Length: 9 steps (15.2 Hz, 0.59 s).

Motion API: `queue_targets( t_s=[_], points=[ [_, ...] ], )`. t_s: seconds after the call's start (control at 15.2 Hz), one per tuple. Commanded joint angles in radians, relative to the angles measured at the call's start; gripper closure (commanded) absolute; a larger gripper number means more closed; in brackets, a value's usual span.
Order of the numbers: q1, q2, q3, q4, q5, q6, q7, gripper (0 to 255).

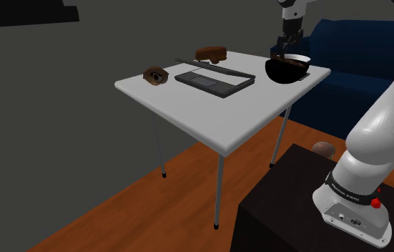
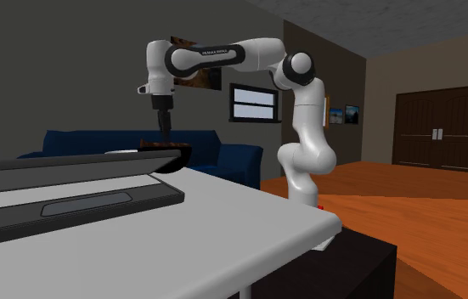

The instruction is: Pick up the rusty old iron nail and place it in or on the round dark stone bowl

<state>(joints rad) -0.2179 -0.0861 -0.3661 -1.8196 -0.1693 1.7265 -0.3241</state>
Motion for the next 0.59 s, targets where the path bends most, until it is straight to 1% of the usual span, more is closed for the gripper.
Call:
queue_targets(
  t_s=[0.0,0.07,0.53],
  points=[
    [0.003,0.005,0.003,0.065,0.004,-0.061,-0.005,0],
    [0.004,0.010,0.005,0.096,0.006,-0.088,-0.006,0],
    [0.004,0.010,0.005,0.096,0.006,-0.088,-0.006,0]
  ],
)
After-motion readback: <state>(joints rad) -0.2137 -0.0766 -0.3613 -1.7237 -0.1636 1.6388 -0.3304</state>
